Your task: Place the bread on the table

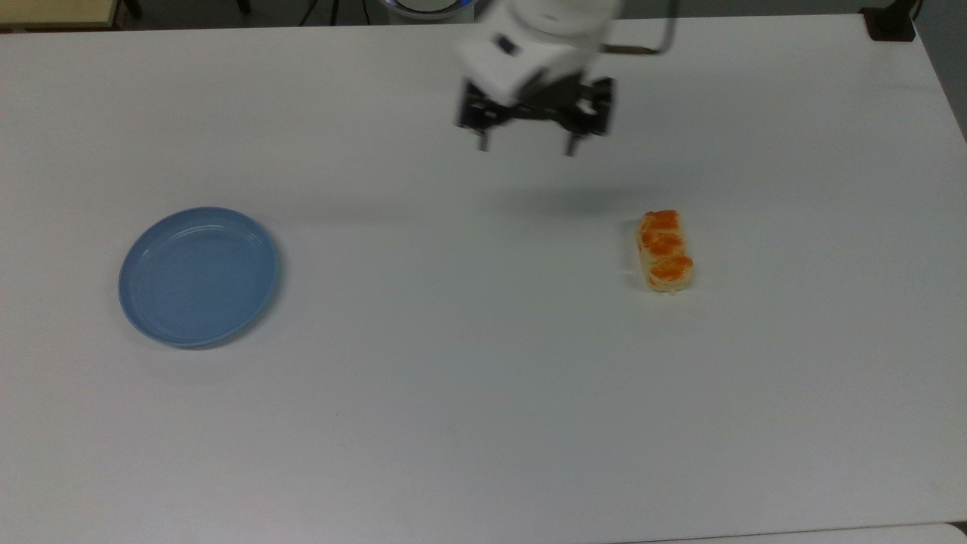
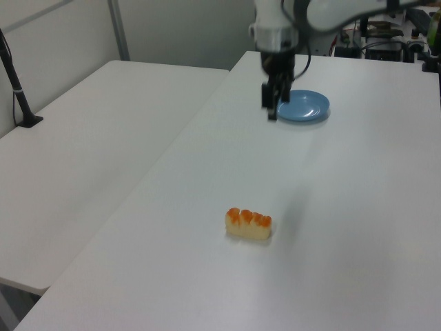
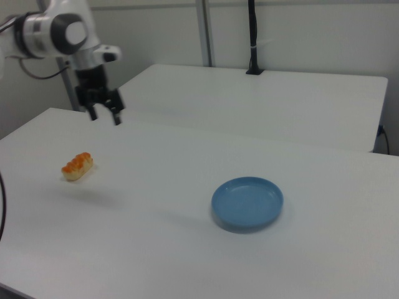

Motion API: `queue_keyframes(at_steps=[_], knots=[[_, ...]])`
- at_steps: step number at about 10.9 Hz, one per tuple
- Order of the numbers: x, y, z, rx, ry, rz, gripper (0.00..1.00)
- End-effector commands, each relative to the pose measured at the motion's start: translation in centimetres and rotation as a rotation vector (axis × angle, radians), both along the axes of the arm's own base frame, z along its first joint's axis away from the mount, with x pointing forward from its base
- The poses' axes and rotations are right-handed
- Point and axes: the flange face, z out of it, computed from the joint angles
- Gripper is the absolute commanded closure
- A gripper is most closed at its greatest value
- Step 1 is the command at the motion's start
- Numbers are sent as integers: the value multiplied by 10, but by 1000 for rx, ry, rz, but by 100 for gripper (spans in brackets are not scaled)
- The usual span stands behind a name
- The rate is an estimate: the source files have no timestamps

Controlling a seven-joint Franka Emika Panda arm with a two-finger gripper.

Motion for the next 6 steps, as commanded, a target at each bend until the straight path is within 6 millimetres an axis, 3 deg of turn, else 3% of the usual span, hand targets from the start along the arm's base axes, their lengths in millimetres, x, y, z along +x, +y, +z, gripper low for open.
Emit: queue_keyframes(at_steps=[1,3,6], knots=[[-24,-127,37,1,25,-24,0],[-30,-177,49,-10,9,-59,0],[-36,-203,53,-13,16,-119,0]])
